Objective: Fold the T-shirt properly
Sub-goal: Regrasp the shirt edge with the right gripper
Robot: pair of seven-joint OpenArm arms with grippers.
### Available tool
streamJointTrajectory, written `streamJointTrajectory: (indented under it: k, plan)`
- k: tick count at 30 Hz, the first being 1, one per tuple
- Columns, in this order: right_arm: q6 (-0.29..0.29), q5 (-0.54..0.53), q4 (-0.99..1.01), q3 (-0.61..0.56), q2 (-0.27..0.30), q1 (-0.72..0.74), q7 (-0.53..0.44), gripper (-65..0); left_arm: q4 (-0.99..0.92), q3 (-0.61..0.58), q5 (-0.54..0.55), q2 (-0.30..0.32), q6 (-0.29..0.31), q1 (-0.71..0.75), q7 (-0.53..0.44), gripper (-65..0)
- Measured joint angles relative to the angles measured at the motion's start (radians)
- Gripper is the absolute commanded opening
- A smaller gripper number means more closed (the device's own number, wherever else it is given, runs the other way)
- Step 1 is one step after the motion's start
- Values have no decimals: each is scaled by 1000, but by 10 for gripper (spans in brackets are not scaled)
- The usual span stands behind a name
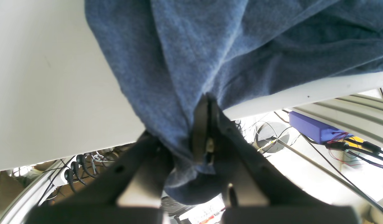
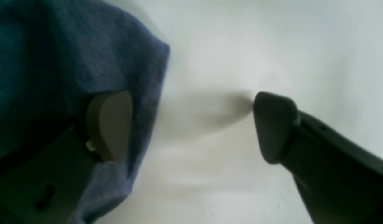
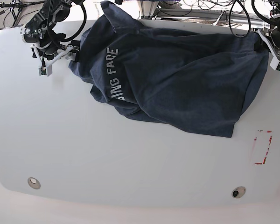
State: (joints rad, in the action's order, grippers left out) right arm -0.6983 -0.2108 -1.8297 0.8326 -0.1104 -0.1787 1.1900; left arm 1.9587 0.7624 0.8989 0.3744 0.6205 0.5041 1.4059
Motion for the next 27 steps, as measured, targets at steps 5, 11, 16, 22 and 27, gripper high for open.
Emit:
streamJointTrajectory:
  k: [5,11,16,22,27]
  plan:
    - [0,1,-2,-1,-21,3,-3,-76,0,0,0,0,0,0,0,-650]
    - [0,1,-3,-55,-28,2,-8,-76,0,0,-2,0,0,-20,1,-650]
    - [0,-3,-4,-72,-45,3,-10,-76,0,-2,-12,0,0,-28,-2,-650]
    - [1,-7,-3,-72,-47,3,-15,-109,-2,-2,-40,0,1,-40,7,-650]
    - [1,-5,-2,-72,-45,6,-14,-163,-2,-3,-34,0,2,-49,-2,-650]
